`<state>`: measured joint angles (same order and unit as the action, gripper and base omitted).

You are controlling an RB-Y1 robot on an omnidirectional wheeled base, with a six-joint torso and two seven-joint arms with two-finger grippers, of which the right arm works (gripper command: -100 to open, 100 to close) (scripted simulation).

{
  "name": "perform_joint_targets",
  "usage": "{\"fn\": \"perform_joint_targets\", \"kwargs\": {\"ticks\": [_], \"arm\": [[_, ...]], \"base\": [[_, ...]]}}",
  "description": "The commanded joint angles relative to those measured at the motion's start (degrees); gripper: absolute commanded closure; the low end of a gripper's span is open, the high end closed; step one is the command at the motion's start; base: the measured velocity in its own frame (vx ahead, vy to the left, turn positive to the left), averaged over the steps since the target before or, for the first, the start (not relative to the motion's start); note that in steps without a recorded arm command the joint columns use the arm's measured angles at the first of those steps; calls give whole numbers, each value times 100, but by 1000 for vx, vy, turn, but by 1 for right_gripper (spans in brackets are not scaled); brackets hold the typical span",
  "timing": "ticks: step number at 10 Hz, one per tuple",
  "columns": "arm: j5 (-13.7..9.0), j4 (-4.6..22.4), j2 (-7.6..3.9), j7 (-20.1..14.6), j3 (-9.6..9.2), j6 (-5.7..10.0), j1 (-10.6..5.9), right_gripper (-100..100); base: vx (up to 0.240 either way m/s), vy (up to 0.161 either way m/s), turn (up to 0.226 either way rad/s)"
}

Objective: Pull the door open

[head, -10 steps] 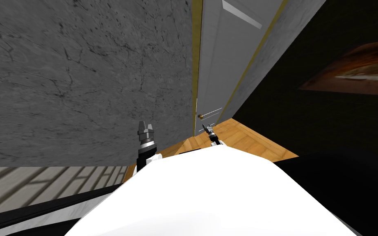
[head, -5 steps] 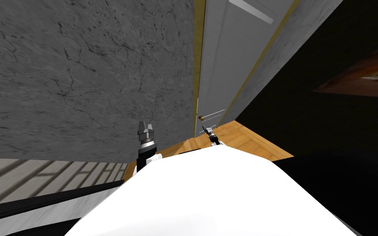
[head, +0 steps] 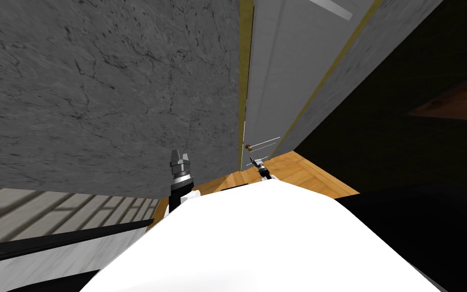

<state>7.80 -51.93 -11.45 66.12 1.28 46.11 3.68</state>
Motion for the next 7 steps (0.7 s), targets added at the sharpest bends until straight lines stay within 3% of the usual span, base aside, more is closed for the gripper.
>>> {"fn": "perform_joint_targets", "kwargs": {"ticks": [1,6,7], "arm": [[23,239,-18,217,-1,59,-77,-100],[64,684,-56,594,-2,160,-225,-100],[55,673,-46,533,4,175,-225,-100]], "base": [[53,-71,130],[45,-74,73],[22,-35,26]]}}
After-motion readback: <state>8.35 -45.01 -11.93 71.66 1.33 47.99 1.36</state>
